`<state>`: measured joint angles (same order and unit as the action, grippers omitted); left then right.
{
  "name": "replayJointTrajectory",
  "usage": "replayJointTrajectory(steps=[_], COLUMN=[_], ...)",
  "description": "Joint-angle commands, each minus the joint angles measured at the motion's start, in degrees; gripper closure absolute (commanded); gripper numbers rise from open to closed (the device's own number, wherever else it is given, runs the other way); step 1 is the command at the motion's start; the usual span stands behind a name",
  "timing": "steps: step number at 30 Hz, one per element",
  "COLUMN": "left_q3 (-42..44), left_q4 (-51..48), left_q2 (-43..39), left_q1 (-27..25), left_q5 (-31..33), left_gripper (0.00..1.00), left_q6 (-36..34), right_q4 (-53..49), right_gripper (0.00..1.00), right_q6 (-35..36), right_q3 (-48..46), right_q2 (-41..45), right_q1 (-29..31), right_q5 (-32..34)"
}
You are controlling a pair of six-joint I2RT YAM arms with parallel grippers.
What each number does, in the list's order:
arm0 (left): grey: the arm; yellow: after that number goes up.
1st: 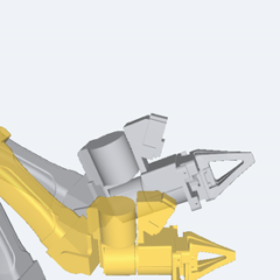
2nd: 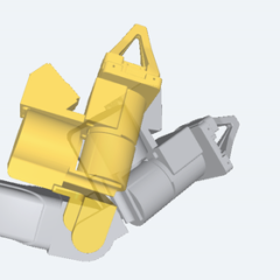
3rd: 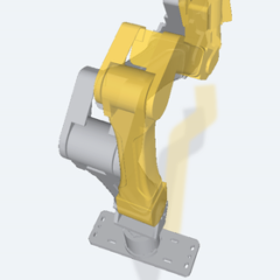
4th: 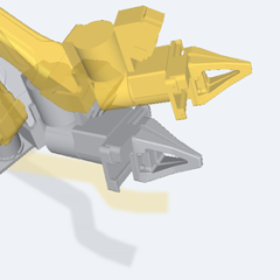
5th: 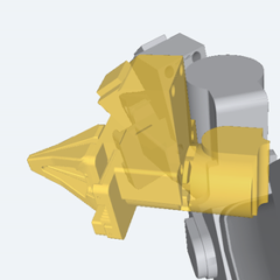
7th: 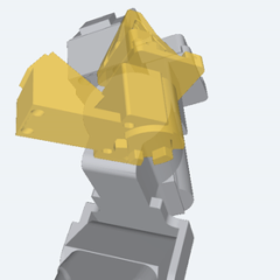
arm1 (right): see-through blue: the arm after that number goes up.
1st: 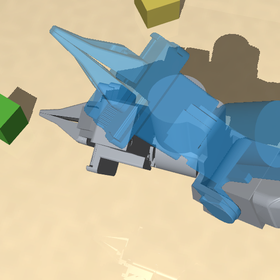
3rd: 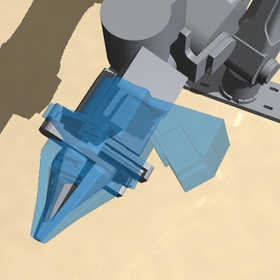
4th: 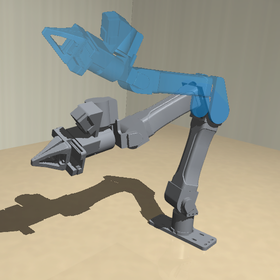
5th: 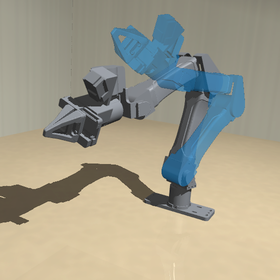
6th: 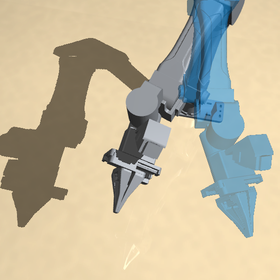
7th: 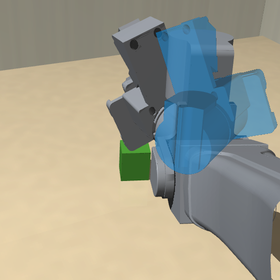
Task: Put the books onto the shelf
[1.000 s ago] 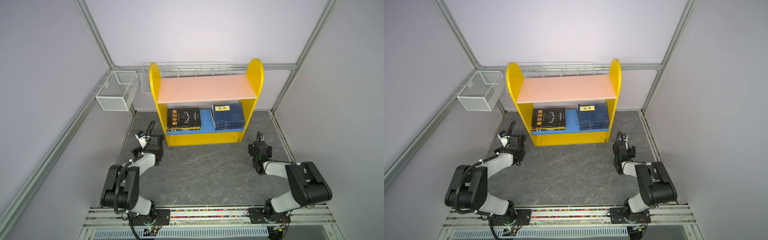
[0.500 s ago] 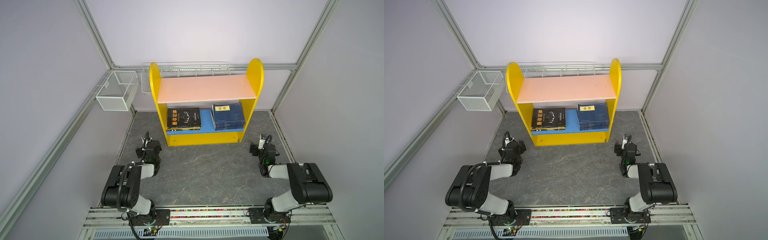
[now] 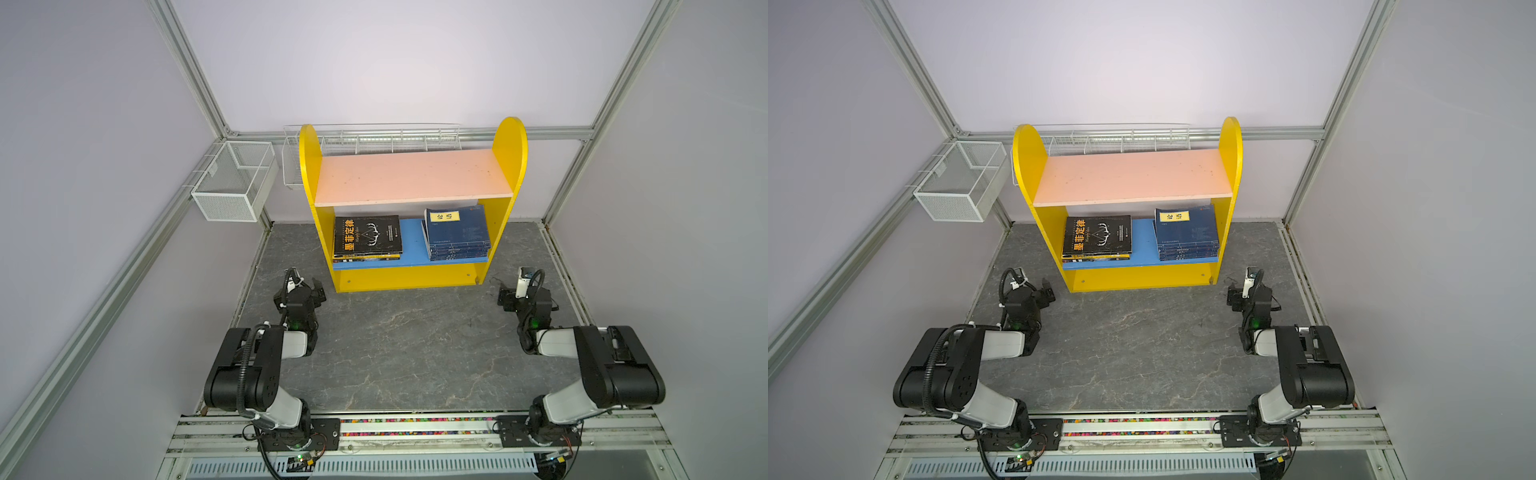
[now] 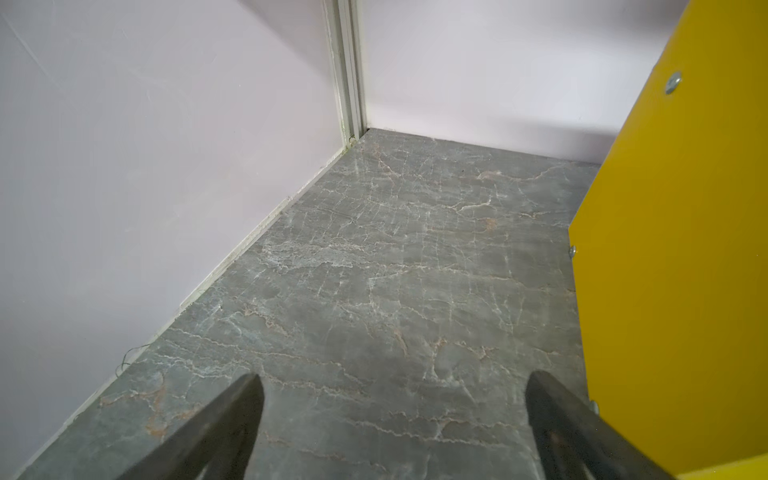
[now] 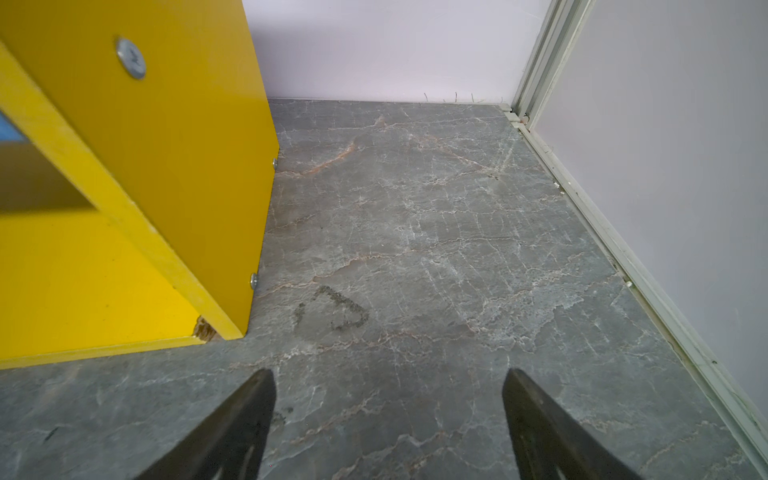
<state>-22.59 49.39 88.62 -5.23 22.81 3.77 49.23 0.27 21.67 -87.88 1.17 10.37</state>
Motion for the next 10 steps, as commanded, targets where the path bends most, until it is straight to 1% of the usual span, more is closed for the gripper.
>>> replayJointTrajectory(steps=[1,3,10], left_q3=[0.1,0.4,0.3], left_q4=[2.3,3.7,3.3], left_q2=[0.2,0.6,0.6], left_q1=[0.3,0.3,0.3], left_q5=[-0.8,-0.7,-0.8], left_gripper=[0.01,0.01,0.01], left_q6=[-1.1,-1.3,-1.1], right_q4=[0.8,0.7,1.2], right_gripper=[0.12,0.12,0.12], right_q6=[1.0,1.0,0.8], right_q3=[0.3,0.4,0.0], right_q2=[0.0,-0.1,0.2], right_q1=[-0.5,-0.7,-0.9], right_q5=[-1.3,-1.6,-1.9])
